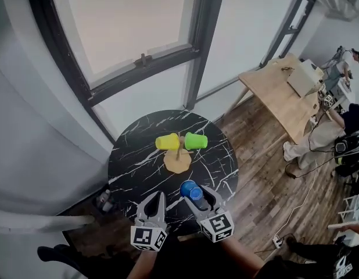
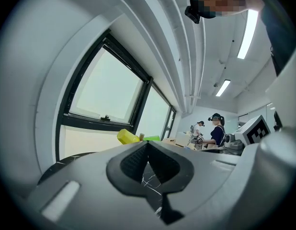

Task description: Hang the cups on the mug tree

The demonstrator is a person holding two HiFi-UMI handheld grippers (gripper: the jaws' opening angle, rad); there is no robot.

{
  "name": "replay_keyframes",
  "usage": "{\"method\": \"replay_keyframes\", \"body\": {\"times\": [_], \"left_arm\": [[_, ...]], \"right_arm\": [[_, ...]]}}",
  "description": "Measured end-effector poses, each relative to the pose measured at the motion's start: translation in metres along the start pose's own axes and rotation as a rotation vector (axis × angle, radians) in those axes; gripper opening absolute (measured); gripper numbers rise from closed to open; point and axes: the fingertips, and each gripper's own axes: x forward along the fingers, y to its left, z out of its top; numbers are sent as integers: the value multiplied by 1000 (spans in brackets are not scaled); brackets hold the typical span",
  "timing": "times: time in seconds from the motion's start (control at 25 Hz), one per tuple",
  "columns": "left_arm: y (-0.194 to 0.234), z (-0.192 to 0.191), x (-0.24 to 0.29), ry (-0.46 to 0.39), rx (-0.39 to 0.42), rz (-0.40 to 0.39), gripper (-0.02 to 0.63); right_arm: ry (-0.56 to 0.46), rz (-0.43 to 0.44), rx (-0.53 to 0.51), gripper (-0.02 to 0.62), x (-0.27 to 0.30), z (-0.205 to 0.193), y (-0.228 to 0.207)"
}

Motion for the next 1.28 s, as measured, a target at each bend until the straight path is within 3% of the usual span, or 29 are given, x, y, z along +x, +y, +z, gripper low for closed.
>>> {"method": "replay_keyframes", "body": {"times": [0.48, 0.8, 1.28], "left_arm": [[22, 7, 21, 27, -33, -139, 1], [27, 2, 37, 41, -41, -146, 0], [34, -11, 69, 62, -47, -118, 0]], "right_arm": [[-8, -157, 23, 242, 24, 16, -3], [-22, -187, 25, 242, 45, 17, -18], [7, -164, 48, 242, 81, 1, -44]]}}
